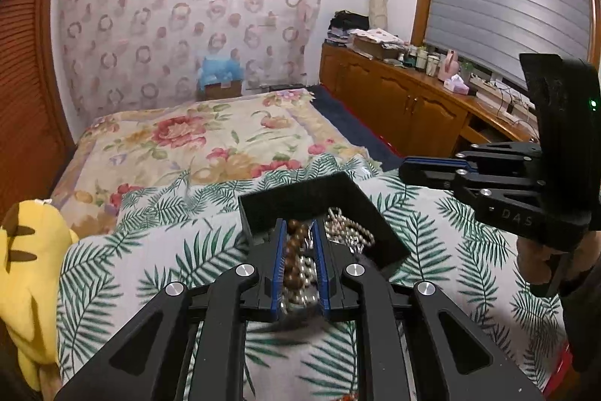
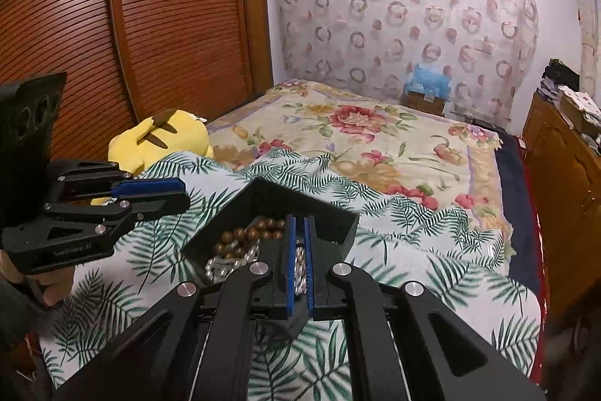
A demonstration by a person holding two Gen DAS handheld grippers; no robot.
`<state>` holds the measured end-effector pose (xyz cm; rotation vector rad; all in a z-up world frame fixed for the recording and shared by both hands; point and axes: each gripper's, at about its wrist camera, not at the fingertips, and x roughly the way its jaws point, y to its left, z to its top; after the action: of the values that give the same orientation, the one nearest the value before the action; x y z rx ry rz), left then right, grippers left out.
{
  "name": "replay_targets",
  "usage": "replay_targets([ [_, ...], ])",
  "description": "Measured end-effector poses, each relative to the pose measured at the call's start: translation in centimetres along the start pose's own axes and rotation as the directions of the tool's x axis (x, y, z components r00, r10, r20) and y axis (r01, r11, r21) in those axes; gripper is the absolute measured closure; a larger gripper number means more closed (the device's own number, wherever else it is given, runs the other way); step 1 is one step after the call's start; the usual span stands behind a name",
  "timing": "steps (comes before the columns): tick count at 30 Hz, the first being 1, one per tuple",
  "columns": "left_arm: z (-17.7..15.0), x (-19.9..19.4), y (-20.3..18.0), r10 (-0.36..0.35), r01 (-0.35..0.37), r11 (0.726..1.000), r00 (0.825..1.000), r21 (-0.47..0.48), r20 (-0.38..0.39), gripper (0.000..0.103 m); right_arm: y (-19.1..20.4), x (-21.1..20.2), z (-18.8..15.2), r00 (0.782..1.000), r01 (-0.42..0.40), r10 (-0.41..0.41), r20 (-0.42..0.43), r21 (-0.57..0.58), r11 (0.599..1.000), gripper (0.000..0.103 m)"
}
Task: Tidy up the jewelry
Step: 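Move both tools back from the box to the remaining jewelry, then grasp the red string bracelet with the left tool while the right tool grasps the green pendant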
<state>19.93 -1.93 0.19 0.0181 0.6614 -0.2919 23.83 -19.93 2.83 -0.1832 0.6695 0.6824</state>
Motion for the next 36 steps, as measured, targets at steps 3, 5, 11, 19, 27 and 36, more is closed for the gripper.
replay_targets([
  [3, -0.9, -0.6, -0.5, 0.004, -0.004, 1.000, 1.000, 0.001, -0.002, 0.090, 0.5, -0.9, -1.1, 1.000, 0.008, -0.008, -0.005, -0.002, 1.000, 0.097],
  [5, -1.4, -1.1, -0.8, 0.006, -0.006, 1.000, 1.000, 0.003, -0.003, 0.090, 0.6, -1.6, -1.8, 1.000, 0.014, -0.014, -0.006, -0.003, 1.000, 0.097],
  [11, -3.2, -2.2, -1.6, 0.010, -0.010, 1.000, 1.000, 0.010, -0.009, 0.089, 1.2, -2.9, -4.0, 1.000, 0.019, -0.019, -0.017, 0.005, 1.000, 0.094],
  [19, -6.2, -3.4, -2.1, 0.015, -0.015, 1.000, 0.999, 0.002, -0.033, 0.089, 2.5, -3.4, -7.6, 0.998, 0.015, -0.014, -0.063, 0.008, 1.000, 0.080],
  [27, -9.0, -4.3, -1.9, 0.019, -0.020, 1.000, 0.997, -0.012, -0.069, 0.086, 3.8, -3.1, -11.3, 0.990, 0.001, 0.000, -0.138, 0.002, 1.000, 0.080],
  [36, -11.7, -2.6, -1.8, 0.007, -0.008, 1.000, 0.986, -0.007, -0.168, 0.077, 5.0, -2.8, -14.2, 0.985, -0.003, 0.006, -0.172, 0.023, 1.000, 0.080],
])
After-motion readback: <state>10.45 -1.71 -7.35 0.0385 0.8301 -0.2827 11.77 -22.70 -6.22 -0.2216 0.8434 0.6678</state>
